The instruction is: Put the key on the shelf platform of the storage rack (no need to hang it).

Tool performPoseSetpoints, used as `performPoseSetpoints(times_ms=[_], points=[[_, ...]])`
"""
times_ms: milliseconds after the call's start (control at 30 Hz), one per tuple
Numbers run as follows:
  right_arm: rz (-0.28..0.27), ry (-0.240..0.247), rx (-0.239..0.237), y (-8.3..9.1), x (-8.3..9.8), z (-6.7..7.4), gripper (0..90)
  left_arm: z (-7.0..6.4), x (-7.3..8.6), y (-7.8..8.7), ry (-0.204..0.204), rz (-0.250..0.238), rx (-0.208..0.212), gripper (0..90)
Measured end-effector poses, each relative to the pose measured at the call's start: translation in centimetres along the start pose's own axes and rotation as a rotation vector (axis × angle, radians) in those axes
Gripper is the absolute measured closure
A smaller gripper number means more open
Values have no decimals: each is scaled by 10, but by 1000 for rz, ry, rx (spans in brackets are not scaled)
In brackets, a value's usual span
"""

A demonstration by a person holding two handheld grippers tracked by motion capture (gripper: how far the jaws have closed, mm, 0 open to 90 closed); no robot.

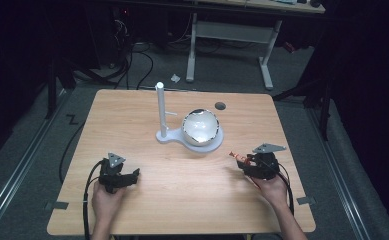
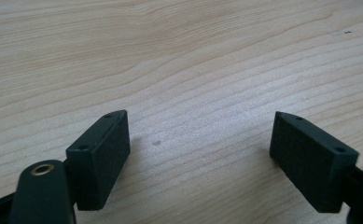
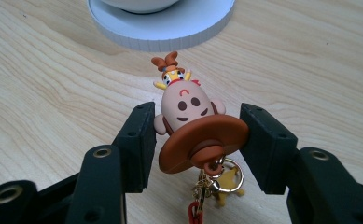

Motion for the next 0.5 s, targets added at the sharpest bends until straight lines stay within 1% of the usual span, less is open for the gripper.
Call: performPoseSetpoints(times_ms=[33,200,333,400,500], points=[[-1,8,-1,1,-2,0,481,0,0,0,0,0,0,207],[-19,5,6,12,-15,0,481,0,0,0,-1,0,1,207],[-39,29,18,22,-26,0,481,0,0,0,-2,1,2,206],[-56,38,35,31,-35,0,481,0,-1,0,-4,5,5,204],[-63,40,36,35,-40,0,480,0,0,0,1,1,-1,204]])
Point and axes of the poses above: each handheld gripper's, and its own axes: y roughly backward along the jaws, x roughly out of its underside, z roughly to its left, the point moved 2 cm from there along -y, roughly forward along the jaws, and after that the axes turned 10 degrees about -z, right-handed, at the moved point
